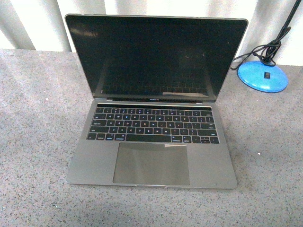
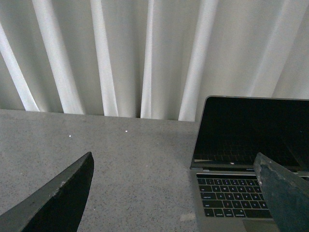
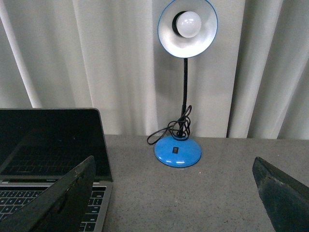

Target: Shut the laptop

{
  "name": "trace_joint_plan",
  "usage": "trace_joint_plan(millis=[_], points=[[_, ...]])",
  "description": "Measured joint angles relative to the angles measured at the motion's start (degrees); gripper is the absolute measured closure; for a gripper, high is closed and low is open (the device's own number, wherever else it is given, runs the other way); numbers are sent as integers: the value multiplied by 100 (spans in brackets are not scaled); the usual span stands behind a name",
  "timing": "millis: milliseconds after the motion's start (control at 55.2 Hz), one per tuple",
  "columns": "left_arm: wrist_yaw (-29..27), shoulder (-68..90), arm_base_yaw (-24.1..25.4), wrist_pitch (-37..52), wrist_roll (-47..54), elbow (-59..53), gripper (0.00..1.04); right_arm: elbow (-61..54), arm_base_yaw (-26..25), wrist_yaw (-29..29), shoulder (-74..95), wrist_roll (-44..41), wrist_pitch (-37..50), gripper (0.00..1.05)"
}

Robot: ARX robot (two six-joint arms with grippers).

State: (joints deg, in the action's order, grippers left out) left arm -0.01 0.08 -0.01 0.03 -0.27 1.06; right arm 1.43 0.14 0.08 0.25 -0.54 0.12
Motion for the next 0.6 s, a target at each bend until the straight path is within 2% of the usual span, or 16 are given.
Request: trace_joint_plan(millis=[127,145,181,218,236,290,363,453,544,598], points=[[-4,0,0,-2,0,0,7,4,2,17,9,28,-15,10],[-205,61,-68,-92,-70,22,7,59,33,140,92,129,-208,10],[-1200,372,-389,-726,-332,229,7,415,70,511,562,503,-1161,10],[-1928,713,-621,-1119,-605,341,7,654,20,660,1097,785,-1932,10],[-2188,793,-658,-1176,-678,341,7,678,-17,684,1235,894,-2146,10],[-2391,920,-691,-1226,-839,337,7,667,-136,601,1506,1073,-2500,10],[-2341,988,-664,-1215,-1021,365,7,667,-184,564,1683,1174,-2546,10],[-2122,1202,-518,-1078,-1093,470,7,741,-417,133,2055,1115,-2393,10],[-1591,1661,-302,-723,-1014,658,7,1034,-876,-369,3008,780,-1845,10],[-1119,2129,-186,-232,-785,811,7,1331,-973,-511,3670,455,-1456,10]])
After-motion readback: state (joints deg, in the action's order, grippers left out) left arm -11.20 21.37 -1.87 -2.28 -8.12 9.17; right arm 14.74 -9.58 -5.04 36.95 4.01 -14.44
